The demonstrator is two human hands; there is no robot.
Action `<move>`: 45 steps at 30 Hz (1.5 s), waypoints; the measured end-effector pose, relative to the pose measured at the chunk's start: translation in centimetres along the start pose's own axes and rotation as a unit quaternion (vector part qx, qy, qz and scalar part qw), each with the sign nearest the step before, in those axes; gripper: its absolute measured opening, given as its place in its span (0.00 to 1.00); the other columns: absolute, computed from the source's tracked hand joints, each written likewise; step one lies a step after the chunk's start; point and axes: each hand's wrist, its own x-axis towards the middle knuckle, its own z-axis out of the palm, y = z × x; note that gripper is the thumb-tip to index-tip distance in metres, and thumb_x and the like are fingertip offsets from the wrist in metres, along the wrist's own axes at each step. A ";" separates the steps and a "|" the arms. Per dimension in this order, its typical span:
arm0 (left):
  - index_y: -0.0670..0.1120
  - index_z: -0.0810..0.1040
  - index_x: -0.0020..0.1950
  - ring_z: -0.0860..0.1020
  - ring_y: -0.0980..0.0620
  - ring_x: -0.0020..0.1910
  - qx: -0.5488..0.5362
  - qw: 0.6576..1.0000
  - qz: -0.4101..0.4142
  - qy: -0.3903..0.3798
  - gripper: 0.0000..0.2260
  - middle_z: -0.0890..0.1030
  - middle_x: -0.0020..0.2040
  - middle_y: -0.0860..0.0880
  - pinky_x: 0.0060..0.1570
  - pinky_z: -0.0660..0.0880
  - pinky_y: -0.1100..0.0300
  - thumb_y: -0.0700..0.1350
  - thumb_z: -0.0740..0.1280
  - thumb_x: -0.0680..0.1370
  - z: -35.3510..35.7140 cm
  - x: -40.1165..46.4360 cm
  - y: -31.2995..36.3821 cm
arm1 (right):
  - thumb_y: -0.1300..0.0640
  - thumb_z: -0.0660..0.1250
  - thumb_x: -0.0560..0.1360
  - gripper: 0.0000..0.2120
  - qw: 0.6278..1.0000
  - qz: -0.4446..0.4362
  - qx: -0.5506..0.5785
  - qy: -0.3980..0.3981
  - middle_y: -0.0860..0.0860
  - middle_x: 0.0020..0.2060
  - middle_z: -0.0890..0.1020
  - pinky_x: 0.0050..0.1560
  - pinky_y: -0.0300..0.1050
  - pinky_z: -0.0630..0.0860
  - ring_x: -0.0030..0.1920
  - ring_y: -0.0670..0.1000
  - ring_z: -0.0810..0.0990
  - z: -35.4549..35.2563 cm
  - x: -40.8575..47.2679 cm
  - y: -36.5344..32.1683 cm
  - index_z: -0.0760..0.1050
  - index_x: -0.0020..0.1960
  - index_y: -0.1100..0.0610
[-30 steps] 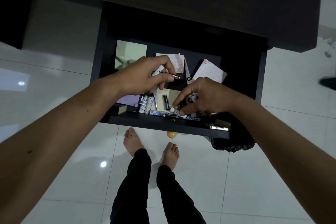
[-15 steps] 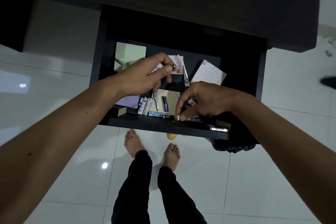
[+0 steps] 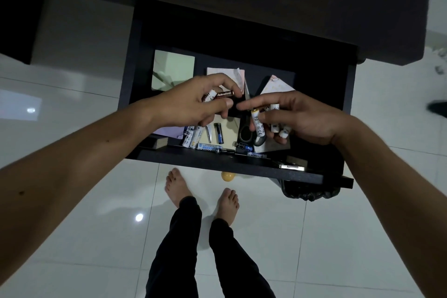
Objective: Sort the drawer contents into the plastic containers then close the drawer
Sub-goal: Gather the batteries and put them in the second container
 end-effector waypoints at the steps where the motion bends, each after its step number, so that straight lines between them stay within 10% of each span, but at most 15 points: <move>1: 0.54 0.76 0.64 0.73 0.48 0.29 -0.001 1.000 0.002 -0.002 0.09 0.83 0.44 0.46 0.30 0.71 0.57 0.45 0.66 0.85 0.0 -0.1 0.0 | 0.62 0.64 0.84 0.15 1.000 0.005 -0.004 0.001 0.57 0.47 0.84 0.36 0.37 0.76 0.39 0.50 0.80 0.1 0.0 0.0 0.82 0.66 0.50; 10: 0.47 0.81 0.49 0.75 0.42 0.30 0.068 0.997 0.019 -0.019 0.05 0.82 0.48 0.60 0.30 0.77 0.57 0.44 0.76 0.78 -0.2 -0.5 0.1 | 0.59 0.72 0.78 0.10 1.000 0.016 0.014 0.017 0.55 0.37 0.81 0.29 0.41 0.74 0.39 0.54 0.81 0.7 0.5 0.3 0.80 0.57 0.61; 16: 0.55 0.86 0.46 0.82 0.57 0.33 0.159 0.986 -0.001 -0.046 0.05 0.85 0.45 0.61 0.39 0.81 0.54 0.50 0.80 0.73 -0.5 -0.3 -0.5 | 0.60 0.80 0.72 0.09 0.998 0.034 -0.045 0.030 0.59 0.35 0.84 0.26 0.43 0.73 0.33 0.57 0.82 0.9 0.5 0.4 0.80 0.45 0.62; 20: 0.60 0.87 0.57 0.82 0.66 0.54 0.271 0.960 0.035 -0.063 0.10 0.86 0.52 0.64 0.59 0.79 0.57 0.50 0.77 0.77 -0.6 0.0 -0.9 | 0.54 0.82 0.70 0.08 0.973 0.024 -0.226 0.043 0.44 0.44 0.88 0.51 0.43 0.82 0.46 0.43 0.86 1.7 1.4 1.3 0.87 0.47 0.48; 27: 0.61 0.87 0.55 0.80 0.67 0.43 0.344 0.935 0.054 -0.064 0.10 0.85 0.44 0.63 0.49 0.79 0.56 0.51 0.79 0.75 0.0 0.6 -1.4 | 0.51 0.83 0.68 0.09 0.958 0.007 -0.279 0.070 0.42 0.46 0.87 0.57 0.48 0.80 0.50 0.42 0.84 2.3 1.8 1.6 0.87 0.47 0.44; 35: 0.57 0.86 0.53 0.81 0.62 0.53 0.208 0.977 0.046 -0.022 0.07 0.86 0.50 0.60 0.57 0.78 0.55 0.51 0.77 0.76 -0.8 0.5 -1.4 | 0.47 0.82 0.68 0.12 0.919 -0.036 -0.386 0.069 0.37 0.44 0.81 0.49 0.33 0.72 0.49 0.39 0.78 3.1 2.2 1.8 0.87 0.50 0.43; 45: 0.55 0.85 0.56 0.80 0.68 0.51 0.161 0.986 0.039 0.020 0.06 0.85 0.52 0.61 0.52 0.74 0.67 0.49 0.73 0.80 -0.6 0.4 -0.7 | 0.49 0.77 0.73 0.06 0.870 -0.084 -0.481 0.073 0.44 0.49 0.83 0.54 0.51 0.78 0.53 0.48 0.81 4.0 2.8 2.1 0.86 0.50 0.45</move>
